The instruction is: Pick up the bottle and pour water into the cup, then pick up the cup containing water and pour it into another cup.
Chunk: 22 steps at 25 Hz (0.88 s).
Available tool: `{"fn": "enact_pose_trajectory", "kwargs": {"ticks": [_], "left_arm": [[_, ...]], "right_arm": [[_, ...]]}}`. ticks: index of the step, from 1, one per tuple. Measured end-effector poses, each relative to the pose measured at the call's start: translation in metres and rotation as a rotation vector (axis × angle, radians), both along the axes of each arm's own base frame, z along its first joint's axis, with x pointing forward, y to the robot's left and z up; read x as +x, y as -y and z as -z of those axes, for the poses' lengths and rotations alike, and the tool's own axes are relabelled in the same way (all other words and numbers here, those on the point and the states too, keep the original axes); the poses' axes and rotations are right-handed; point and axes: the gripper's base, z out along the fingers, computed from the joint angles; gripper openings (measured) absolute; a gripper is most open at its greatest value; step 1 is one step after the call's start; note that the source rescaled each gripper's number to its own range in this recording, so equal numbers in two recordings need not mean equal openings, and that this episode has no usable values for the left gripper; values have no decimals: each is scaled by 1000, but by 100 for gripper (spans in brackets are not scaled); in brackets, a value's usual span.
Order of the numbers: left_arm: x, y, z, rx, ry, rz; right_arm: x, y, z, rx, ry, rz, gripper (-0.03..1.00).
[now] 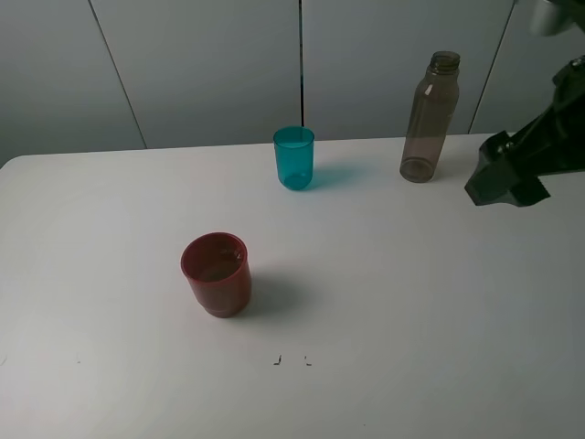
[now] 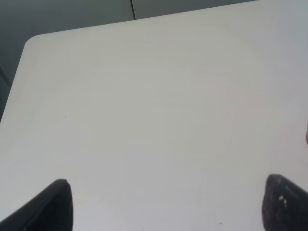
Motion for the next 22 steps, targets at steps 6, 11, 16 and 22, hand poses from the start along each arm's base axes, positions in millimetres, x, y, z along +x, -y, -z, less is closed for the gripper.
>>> {"fn": "enact_pose_trajectory", "kwargs": {"ticks": [6,11,16,22], "left_arm": [[0,0,0,0,0,0],[0,0,0,0,0,0],[0,0,0,0,0,0],[0,0,0,0,0,0]], "right_arm": [[-66,24,-12,130,15,0,100],[-114,45,-11,229,136,-15,100],[-149,63,-5,305,288,-27,100],[-172,75,9,360,394,-35,100]]}}
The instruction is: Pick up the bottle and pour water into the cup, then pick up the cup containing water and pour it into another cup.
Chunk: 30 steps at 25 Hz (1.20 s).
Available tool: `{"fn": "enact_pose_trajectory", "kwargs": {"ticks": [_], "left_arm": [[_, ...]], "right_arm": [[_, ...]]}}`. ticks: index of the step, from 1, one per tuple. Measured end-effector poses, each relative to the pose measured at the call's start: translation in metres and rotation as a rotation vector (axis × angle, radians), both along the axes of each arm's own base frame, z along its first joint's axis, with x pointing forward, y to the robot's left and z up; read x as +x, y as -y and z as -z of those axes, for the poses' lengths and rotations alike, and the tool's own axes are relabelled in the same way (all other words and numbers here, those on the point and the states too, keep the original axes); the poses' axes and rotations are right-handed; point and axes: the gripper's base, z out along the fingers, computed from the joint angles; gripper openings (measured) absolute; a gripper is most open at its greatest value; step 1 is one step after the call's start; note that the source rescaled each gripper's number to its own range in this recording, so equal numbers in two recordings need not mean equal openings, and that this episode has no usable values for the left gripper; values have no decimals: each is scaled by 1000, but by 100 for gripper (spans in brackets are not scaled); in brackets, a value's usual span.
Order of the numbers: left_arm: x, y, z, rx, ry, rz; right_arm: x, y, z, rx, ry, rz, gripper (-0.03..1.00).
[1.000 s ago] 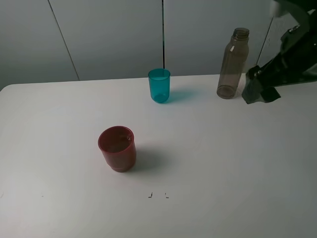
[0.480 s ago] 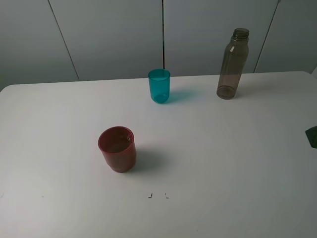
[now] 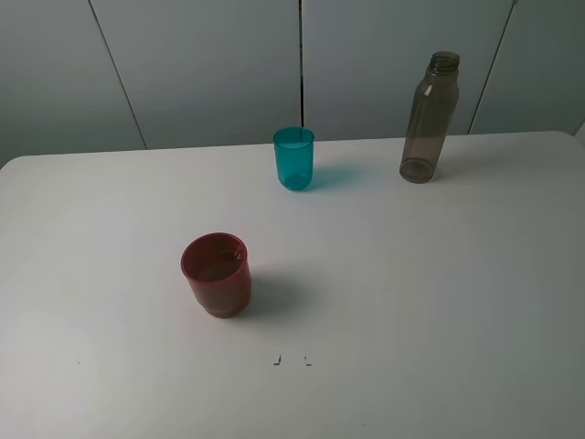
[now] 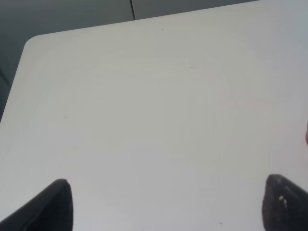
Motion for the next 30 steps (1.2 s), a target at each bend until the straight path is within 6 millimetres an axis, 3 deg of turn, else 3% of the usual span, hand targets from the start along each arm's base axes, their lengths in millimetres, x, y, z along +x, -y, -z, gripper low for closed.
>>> {"fn": "enact_pose_trajectory", "kwargs": {"ticks": [5,11,24,30], "left_arm": [[0,0,0,0,0,0],[0,0,0,0,0,0],[0,0,0,0,0,0],[0,0,0,0,0,0]], "right_arm": [[-4,2,13,35,1,12,100],[-4,3,14,55,23,33,100],[-8,3,14,64,50,478,100],[-8,2,14,48,54,483,100]]}}
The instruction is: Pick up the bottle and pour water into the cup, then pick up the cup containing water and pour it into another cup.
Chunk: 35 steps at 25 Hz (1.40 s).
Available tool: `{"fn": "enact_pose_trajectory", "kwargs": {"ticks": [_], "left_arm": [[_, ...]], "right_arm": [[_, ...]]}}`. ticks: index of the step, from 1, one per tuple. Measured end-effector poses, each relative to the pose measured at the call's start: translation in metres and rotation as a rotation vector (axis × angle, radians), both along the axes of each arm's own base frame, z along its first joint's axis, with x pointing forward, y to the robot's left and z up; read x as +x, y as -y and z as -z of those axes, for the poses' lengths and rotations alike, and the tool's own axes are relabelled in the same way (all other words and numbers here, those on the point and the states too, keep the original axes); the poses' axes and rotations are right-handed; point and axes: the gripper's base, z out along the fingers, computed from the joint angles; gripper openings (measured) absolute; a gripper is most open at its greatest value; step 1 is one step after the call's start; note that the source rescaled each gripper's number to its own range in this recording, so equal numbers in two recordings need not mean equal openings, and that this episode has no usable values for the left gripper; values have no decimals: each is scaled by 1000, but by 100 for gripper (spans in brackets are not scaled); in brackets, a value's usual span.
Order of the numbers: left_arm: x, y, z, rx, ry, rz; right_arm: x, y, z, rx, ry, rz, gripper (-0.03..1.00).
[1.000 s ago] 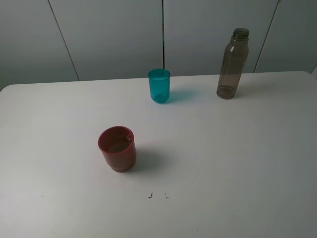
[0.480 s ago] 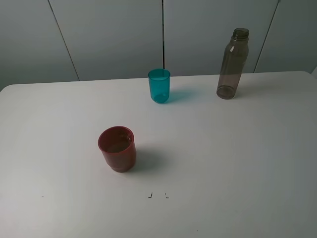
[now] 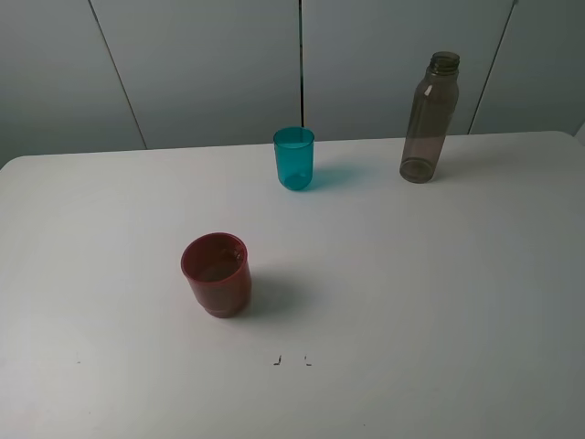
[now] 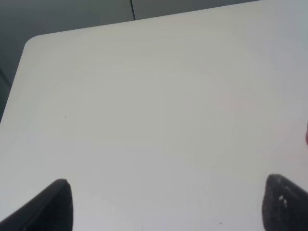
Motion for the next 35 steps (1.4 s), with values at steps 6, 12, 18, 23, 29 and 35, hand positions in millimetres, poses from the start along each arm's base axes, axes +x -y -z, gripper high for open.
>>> {"fn": "enact_pose_trajectory", "kwargs": {"ticks": [6,12,18,23,29,35], "left_arm": [[0,0,0,0,0,0],[0,0,0,-6,0,-3],[0,0,0,-6,0,-3],[0,0,0,-6,0,-3],[0,0,0,-6,0,-3],[0,0,0,-6,0,-3]], "right_arm": [[0,-2,0,-11,2,-32,100],[0,-1,0,-13,2,-25,100],[0,-1,0,-15,3,-24,100],[0,-1,0,-15,3,-24,100],[0,-1,0,-15,3,-24,100],[0,-1,0,-15,3,-24,100]]}}
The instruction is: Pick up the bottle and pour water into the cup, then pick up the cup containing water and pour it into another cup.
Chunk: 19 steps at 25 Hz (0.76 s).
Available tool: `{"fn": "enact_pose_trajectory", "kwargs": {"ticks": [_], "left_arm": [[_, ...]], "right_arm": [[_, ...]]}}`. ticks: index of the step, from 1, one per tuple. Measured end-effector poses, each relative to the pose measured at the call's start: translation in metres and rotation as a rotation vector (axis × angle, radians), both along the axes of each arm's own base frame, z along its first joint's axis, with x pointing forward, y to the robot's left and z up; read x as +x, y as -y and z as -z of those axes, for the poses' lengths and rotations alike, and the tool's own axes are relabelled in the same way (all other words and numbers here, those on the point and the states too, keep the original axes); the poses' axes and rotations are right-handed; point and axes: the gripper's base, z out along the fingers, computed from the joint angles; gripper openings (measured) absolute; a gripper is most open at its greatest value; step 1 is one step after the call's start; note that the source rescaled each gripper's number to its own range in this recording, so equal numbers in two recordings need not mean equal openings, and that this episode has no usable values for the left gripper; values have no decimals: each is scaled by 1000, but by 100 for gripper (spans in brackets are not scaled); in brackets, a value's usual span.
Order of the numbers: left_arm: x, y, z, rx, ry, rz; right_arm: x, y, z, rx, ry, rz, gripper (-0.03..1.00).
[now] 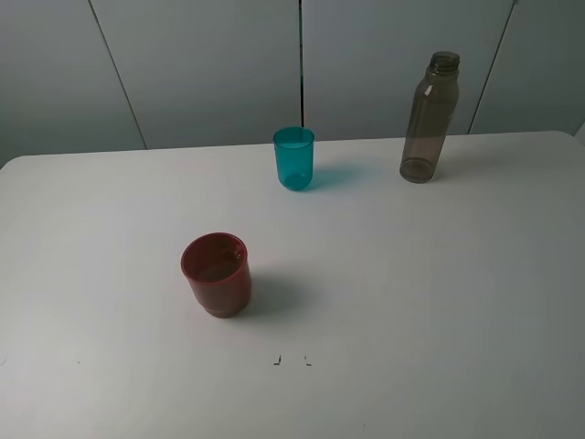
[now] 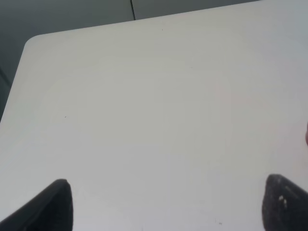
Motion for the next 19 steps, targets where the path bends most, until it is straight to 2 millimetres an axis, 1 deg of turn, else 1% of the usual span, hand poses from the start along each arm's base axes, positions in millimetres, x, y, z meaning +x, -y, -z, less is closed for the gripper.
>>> {"fn": "enact_pose_trajectory", "kwargs": {"ticks": [19], "left_arm": [[0,0,0,0,0,0]], "right_arm": [[0,0,0,0,0,0,100]]}}
